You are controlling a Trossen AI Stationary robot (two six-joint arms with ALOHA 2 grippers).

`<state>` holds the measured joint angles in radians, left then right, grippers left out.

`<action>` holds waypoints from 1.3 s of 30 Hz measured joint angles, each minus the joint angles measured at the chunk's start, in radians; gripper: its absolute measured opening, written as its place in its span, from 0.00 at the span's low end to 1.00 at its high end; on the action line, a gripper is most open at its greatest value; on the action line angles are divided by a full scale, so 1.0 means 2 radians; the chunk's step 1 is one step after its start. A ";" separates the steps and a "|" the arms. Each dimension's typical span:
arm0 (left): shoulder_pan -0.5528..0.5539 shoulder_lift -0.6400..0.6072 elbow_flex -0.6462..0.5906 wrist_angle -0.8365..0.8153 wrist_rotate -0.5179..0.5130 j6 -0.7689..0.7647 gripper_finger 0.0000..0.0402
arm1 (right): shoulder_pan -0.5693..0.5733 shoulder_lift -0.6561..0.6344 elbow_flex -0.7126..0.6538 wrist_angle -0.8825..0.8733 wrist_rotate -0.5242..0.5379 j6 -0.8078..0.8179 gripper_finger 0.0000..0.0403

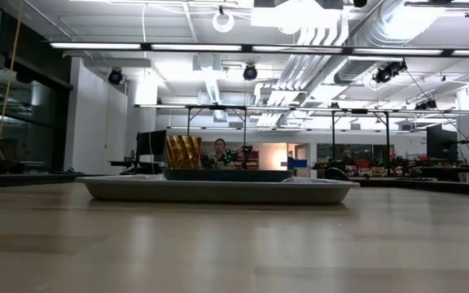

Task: Pick and place plate/cup/fork/spoon on tray
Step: Return to Home Position

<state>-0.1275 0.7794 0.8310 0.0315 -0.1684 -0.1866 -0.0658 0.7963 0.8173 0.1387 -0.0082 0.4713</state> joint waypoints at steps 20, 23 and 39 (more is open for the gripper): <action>0.051 -0.225 -0.335 0.264 -0.019 -0.075 0.00 | 0.000 -0.001 0.000 -0.004 0.002 0.015 0.36; 0.058 -0.250 -0.371 0.281 -0.022 -0.090 0.00 | 0.000 -0.003 0.000 -0.004 0.005 0.026 0.36; 0.059 -0.317 -0.410 0.244 -0.008 -0.080 0.00 | 0.000 -0.025 0.000 -0.010 0.011 0.026 0.36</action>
<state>-0.0093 0.1449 0.0113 0.5192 -0.1850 -0.3462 -0.0653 0.7458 0.8173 0.1180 0.0132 0.5240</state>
